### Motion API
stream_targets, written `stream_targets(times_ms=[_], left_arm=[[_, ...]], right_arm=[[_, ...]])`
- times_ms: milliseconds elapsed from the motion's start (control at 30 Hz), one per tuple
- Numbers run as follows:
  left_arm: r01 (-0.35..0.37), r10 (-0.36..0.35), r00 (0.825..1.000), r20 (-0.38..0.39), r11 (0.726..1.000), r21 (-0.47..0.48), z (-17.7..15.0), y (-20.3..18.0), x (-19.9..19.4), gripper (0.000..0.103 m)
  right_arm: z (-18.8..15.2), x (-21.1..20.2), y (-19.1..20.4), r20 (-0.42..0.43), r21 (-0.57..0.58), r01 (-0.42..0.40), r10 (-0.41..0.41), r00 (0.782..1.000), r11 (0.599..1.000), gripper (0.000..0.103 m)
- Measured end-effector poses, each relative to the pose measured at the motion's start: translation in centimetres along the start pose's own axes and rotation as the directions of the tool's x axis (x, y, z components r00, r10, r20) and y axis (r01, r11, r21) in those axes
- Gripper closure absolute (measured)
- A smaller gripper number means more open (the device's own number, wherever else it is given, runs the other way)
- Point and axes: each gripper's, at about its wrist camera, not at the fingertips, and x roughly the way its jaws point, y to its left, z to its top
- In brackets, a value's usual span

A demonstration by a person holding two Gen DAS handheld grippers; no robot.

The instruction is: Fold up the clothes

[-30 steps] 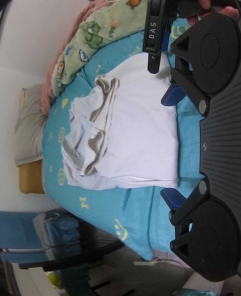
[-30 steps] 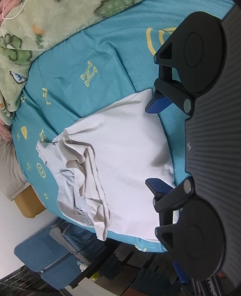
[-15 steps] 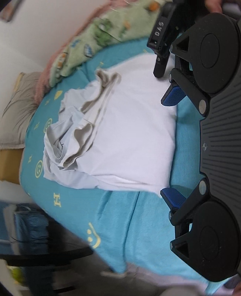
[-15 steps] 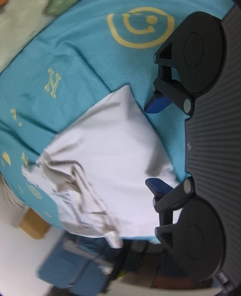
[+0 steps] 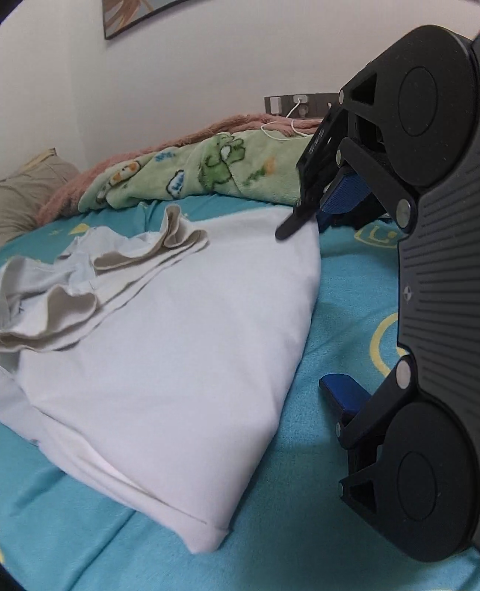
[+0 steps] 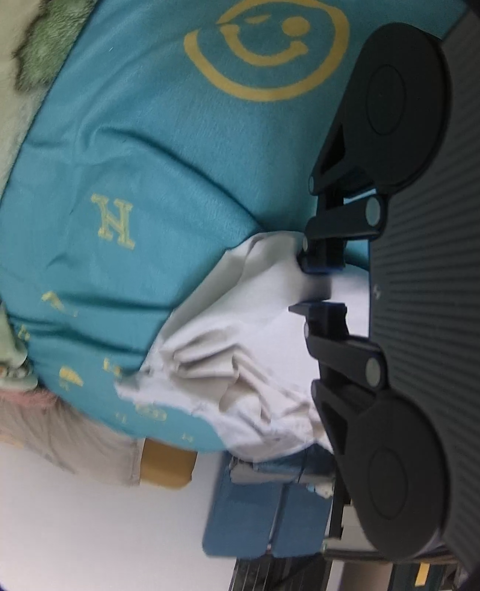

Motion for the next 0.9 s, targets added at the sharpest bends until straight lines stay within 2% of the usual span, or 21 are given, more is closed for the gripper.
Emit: stream_targets(times_ms=[100,200,267,333,367,400,433,500,567,733,900], left_arm=[[0.019,-0.017,0.999,0.04,0.999,-0.046,0.7,1.0,0.3,0.011],[-0.028,0.038,0.987,0.156,0.997,-0.07,1.7,1.5,-1.1,0.029],[-0.005,0.022,0.977,0.213,0.997,-0.081,2.2,2.0,-2.0,0.032],[-0.017,0.04,0.968,0.247,0.995,-0.095,2.6,2.3,-2.6,0.055],[-0.032,0.055,0.965,0.257,0.995,-0.092,2.6,2.3,-2.7,0.063],[-0.047,0.07,0.961,0.267,0.995,-0.09,2.6,2.3,-2.8,0.077],[-0.063,0.083,0.957,0.279,0.995,-0.081,2.5,2.3,-3.0,0.086],[-0.101,0.102,0.943,0.315,0.995,-0.021,2.2,1.5,-3.7,0.095],[-0.151,0.119,0.924,0.365,0.987,0.06,1.7,-0.1,-4.7,0.097],[-0.159,0.065,0.878,0.474,0.974,0.161,-1.2,-3.0,-9.0,0.099],[-0.137,0.014,0.869,0.494,0.967,0.215,-5.1,-5.5,-14.4,0.099]], right_arm=[[0.0,-0.9,0.6,0.018,-0.009,-0.059,0.059,0.998,0.998,0.09],[0.0,-1.7,1.1,0.036,-0.019,-0.116,0.117,0.992,0.993,0.091],[-0.2,-2.1,1.5,0.056,-0.026,-0.133,0.134,0.989,0.991,0.092],[-0.3,-2.2,1.6,0.057,-0.037,-0.141,0.143,0.988,0.989,0.092],[-0.3,-2.2,1.7,0.06,-0.053,-0.138,0.141,0.988,0.989,0.092],[-0.3,-2.3,1.8,0.063,-0.068,-0.135,0.139,0.988,0.989,0.092],[-0.3,-2.3,1.8,0.063,-0.075,-0.129,0.134,0.989,0.989,0.092],[-0.4,-2.3,1.8,0.06,-0.087,-0.117,0.122,0.991,0.989,0.092],[-0.9,-2.5,2.0,0.057,-0.1,-0.107,0.113,0.992,0.989,0.092],[-2.8,-5.7,3.2,0.091,-0.188,-0.101,0.119,0.989,0.977,0.093],[-5.2,-11.2,3.8,0.121,-0.197,-0.153,0.179,0.976,0.968,0.093]])
